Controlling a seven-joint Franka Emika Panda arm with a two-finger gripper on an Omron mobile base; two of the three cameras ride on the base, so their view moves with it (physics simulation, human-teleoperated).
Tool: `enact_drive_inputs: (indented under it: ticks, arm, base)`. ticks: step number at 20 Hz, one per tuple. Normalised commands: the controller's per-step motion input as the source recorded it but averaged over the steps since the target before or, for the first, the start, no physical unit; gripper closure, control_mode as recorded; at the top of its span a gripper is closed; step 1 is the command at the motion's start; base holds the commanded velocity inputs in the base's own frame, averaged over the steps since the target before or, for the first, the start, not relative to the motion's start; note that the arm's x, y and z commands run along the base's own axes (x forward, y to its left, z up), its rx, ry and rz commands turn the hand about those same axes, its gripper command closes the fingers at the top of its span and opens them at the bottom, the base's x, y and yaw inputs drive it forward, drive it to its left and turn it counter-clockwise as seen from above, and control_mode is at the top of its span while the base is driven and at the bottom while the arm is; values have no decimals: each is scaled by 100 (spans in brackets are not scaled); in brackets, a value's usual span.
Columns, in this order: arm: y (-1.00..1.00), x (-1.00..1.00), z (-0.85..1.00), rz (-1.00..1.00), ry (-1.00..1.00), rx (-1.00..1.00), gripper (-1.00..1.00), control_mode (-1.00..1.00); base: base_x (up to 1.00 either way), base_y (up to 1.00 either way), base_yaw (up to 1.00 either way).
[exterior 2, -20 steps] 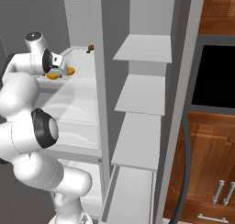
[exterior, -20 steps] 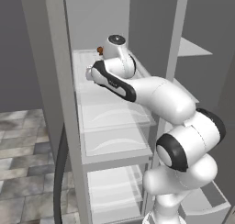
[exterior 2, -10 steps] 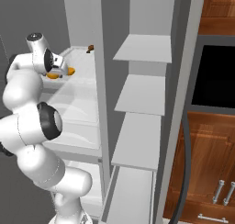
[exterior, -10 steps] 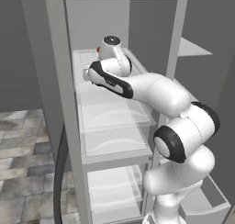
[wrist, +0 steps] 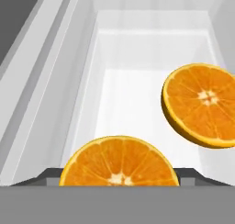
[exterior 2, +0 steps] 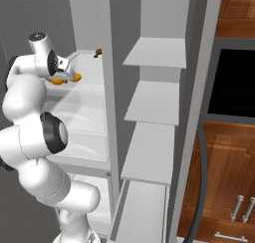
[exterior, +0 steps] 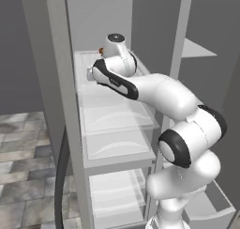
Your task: Take the oranges from the fridge shelf and place them in the freezer drawer to begin freezing them.
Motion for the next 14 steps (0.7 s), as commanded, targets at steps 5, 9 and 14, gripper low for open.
enact_drive_inputs:
  ticks: [5, 9, 14]
  arm:
    - [-73, -93, 0, -3, -1, 4, 100, -100]
    - [-62, -100, 0, -6, -2, 3, 100, -100]
    - [-39, -100, -12, -3, -1, 0, 100, -100]
  base:
    - [0, 0, 0]
    - [0, 0, 0]
    - [0, 0, 0]
